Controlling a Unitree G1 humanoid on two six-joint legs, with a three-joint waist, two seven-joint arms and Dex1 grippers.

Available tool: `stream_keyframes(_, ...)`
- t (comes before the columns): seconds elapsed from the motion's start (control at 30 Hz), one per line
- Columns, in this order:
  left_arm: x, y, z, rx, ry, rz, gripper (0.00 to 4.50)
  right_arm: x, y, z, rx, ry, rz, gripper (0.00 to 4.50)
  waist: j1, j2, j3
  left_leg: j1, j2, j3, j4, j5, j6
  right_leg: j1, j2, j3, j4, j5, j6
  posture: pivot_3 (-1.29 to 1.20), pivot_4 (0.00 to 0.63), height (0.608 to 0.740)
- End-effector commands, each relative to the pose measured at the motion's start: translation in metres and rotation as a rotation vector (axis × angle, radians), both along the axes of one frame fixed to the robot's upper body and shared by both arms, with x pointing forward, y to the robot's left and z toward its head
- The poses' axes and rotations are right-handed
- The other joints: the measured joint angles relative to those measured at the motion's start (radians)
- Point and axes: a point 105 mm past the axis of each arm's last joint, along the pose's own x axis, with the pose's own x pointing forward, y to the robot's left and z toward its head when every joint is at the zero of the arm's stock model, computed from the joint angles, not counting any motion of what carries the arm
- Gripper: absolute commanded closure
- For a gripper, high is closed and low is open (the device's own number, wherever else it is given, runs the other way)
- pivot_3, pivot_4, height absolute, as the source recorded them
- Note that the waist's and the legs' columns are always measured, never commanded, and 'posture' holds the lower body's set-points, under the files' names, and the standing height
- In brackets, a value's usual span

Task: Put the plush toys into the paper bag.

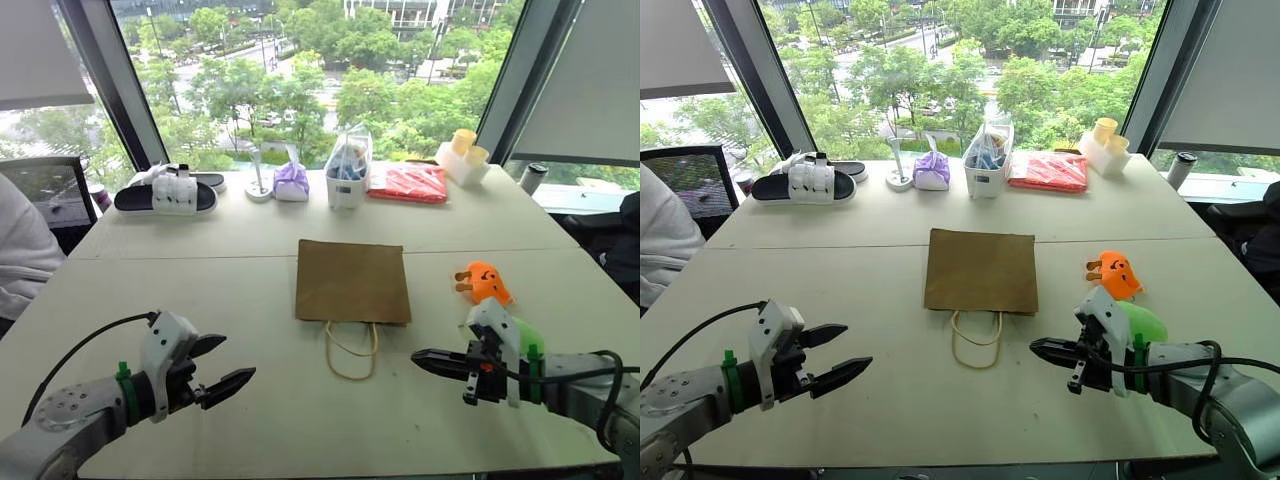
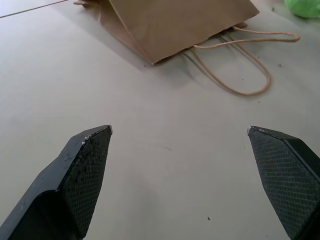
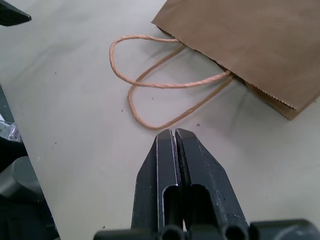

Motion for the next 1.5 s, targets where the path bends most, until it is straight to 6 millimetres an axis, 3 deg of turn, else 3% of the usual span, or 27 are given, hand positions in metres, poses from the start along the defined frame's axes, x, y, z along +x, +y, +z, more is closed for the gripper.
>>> stream_keyframes(0.03, 0.003, 0.002, 0.010, 0.006, -0.042, -0.019, 0.05, -0.001, 0.000, 0.008, -0.007, -0.030, 0.006, 4.50, -0.002, 0.000, 0.000, 0.000, 0.000, 0.001, 0.000, 0.000, 0.000, 0.000, 0.000, 0.000, 0.000, 0.000, 0.000, 0.00, 0.150, 0.740)
stream_keyframes(0.37, 0.010, 0.006, 0.011, 0.054, -0.056, -0.046, 0.05, -0.005, -0.001, 0.006, -0.012, -0.025, -0.017, 4.50, -0.002, 0.000, 0.000, 0.000, 0.001, 0.004, 0.001, 0.000, 0.000, -0.001, -0.001, 0.005, -0.001, 0.000, -0.001, 0.00, 0.150, 0.740)
stream_keyframes(0.53, 0.040, 0.015, 0.032, 0.256, -0.191, -0.205, 0.05, -0.005, -0.001, 0.008, 0.017, -0.017, -0.037, 4.50, 0.004, -0.001, 0.000, 0.000, 0.001, 0.005, 0.001, 0.000, 0.000, -0.002, 0.000, 0.004, 0.000, -0.001, -0.004, 0.00, 0.150, 0.740)
stream_keyframes(0.63, 0.055, -0.002, 0.041, 0.273, -0.246, -0.356, 0.05, -0.006, 0.006, 0.010, 0.035, -0.017, -0.027, 4.50, 0.004, -0.001, 0.000, 0.000, 0.000, 0.006, 0.002, 0.000, 0.000, -0.001, 0.000, 0.005, -0.001, 0.000, -0.004, 0.00, 0.150, 0.740)
stream_keyframes(0.93, 0.081, -0.068, 0.012, 0.363, -0.377, -0.730, 0.05, -0.014, 0.028, 0.005, 0.078, -0.036, -0.071, 4.50, -0.005, -0.003, 0.001, 0.000, 0.000, 0.006, 0.001, 0.003, -0.005, -0.003, 0.000, 0.005, -0.001, 0.002, 0.000, 0.00, 0.150, 0.740)
stream_keyframes(1.13, 0.088, -0.106, 0.000, 0.321, -0.453, -0.828, 0.05, -0.017, 0.030, 0.003, 0.094, -0.042, -0.121, 4.50, -0.003, -0.004, 0.001, 0.000, 0.000, 0.005, 0.002, 0.000, 0.000, -0.001, -0.001, 0.005, -0.001, 0.002, 0.000, 0.00, 0.150, 0.740)
stream_keyframes(1.3, 0.088, -0.138, 0.007, 0.188, -0.491, -0.856, 0.05, -0.019, 0.031, 0.000, 0.094, -0.041, -0.142, 4.50, -0.004, -0.005, 0.001, 0.001, -0.001, 0.005, 0.003, 0.001, 0.000, -0.001, 0.000, 0.005, 0.000, 0.003, 0.002, 0.00, 0.150, 0.740)
stream_keyframes(1.4, 0.091, -0.147, 0.009, 0.155, -0.513, -0.858, 0.90, -0.019, 0.031, -0.001, 0.092, -0.039, -0.151, 4.50, -0.007, -0.005, 0.001, 0.001, -0.001, 0.005, 0.004, 0.001, -0.001, 0.000, 0.000, 0.005, 0.000, 0.003, 0.002, 0.00, 0.150, 0.740)
stream_keyframes(1.5, 0.093, -0.149, 0.014, 0.122, -0.502, -0.856, 2.34, -0.019, 0.031, -0.003, 0.092, -0.040, -0.158, 4.50, -0.007, -0.005, 0.001, 0.002, -0.001, 0.005, 0.004, 0.001, -0.001, 0.000, 0.000, 0.005, 0.001, 0.003, 0.002, 0.00, 0.150, 0.740)
